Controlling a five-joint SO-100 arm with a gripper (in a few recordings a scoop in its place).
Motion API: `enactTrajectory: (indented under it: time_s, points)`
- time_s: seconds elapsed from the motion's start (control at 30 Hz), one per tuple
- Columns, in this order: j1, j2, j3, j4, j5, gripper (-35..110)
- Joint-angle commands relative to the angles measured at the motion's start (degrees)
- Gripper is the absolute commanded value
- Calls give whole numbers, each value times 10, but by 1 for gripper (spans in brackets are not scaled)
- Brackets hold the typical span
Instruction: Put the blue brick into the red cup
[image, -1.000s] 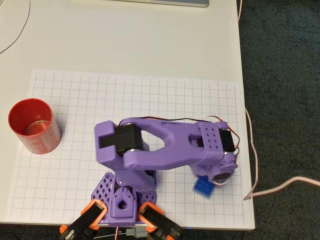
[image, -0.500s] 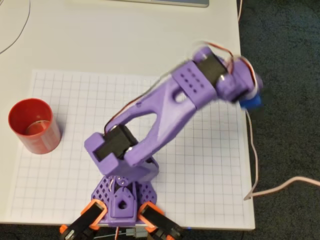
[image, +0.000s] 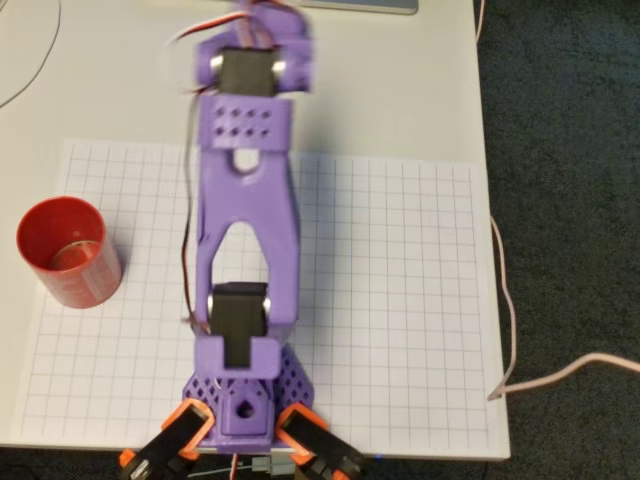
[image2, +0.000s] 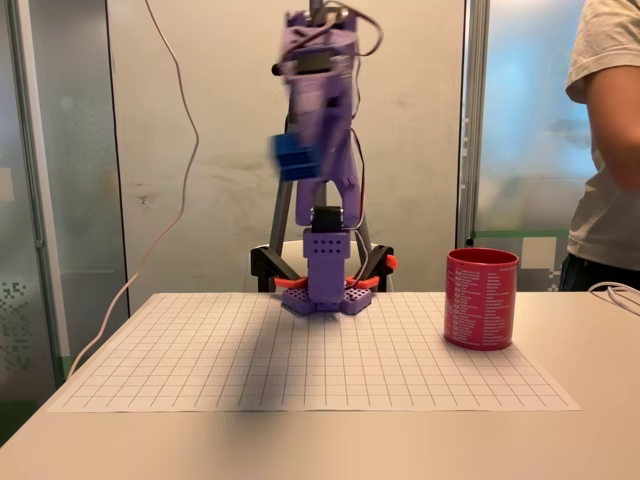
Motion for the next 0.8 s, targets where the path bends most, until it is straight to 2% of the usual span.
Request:
enactTrajectory:
  time_s: [0.0, 0.33, 0.6, 0.77]
  points:
    - [-178, 53, -5, 19, 9, 0]
    - [-465, 123, 156, 10, 65, 0]
    - [-628, 65, 206, -39, 172, 0]
    - [-679, 22, 195, -61, 203, 0]
